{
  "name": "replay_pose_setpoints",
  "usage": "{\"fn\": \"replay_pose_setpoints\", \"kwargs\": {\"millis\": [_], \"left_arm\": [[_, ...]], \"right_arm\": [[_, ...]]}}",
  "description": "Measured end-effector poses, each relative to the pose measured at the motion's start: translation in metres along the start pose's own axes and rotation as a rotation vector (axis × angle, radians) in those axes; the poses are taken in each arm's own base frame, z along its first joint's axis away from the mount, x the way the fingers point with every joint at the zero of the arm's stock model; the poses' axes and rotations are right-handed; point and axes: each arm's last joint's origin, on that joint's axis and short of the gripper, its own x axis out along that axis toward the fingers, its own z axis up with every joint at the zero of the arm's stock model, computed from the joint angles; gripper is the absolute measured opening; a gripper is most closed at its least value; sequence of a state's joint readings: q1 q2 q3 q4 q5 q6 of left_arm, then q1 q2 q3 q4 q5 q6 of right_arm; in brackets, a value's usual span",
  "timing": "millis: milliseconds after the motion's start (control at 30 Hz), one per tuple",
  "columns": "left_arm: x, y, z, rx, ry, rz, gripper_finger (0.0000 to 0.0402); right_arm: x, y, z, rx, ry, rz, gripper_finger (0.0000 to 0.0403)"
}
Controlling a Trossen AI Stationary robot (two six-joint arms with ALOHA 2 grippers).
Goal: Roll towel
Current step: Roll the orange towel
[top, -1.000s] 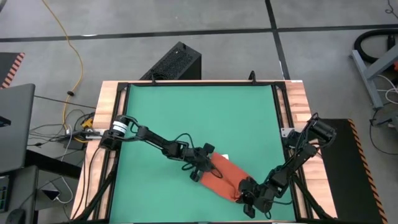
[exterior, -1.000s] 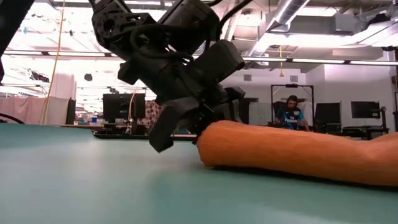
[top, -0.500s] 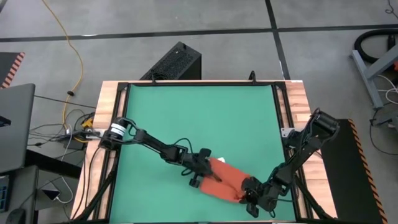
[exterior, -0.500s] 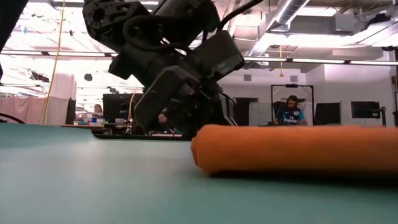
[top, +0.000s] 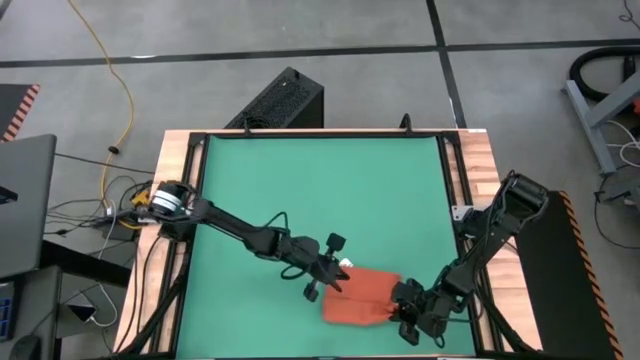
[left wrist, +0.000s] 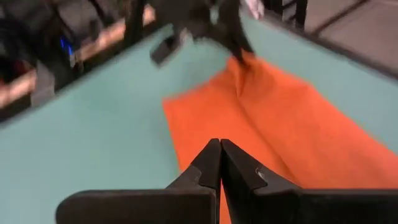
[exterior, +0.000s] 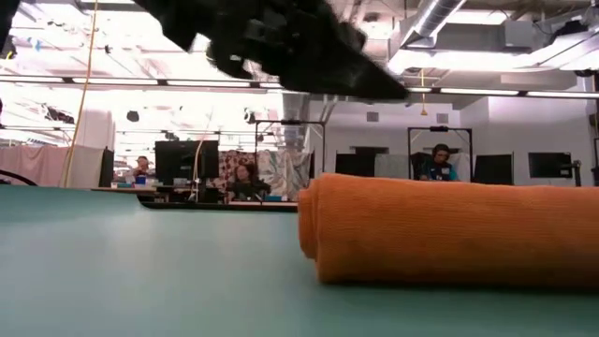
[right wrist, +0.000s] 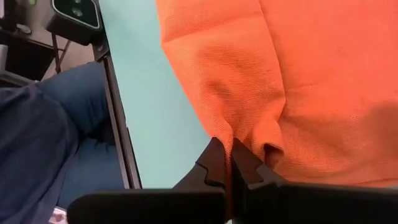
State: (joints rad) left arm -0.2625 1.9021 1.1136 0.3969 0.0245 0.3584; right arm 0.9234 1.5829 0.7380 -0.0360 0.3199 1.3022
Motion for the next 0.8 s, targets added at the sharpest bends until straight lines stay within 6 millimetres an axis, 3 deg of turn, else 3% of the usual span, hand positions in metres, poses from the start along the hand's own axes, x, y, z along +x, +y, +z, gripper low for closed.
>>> {"fn": "replay_pose_setpoints", "kwargs": {"millis": [100,333,800], "left_arm": [[0.011,0.002,-0.010,0.011,-0.052,-0.017,0.0000],[0.031,-0.003,-0.045,-0.014,0.028,-0.070,0.0000],[0.031,-0.013,-0.059,-0.073,0.147,-0.133,0.0000]], "right_arm": [[0.000,-0.001,0.000,0.022,0.007,-0.005,0.0008],[0.000,0.000,0.001,0.092,0.010,-0.001,0.0008],[0.006,-0.006,0.022,0.434,-0.048,-0.012,0.0009]]}}
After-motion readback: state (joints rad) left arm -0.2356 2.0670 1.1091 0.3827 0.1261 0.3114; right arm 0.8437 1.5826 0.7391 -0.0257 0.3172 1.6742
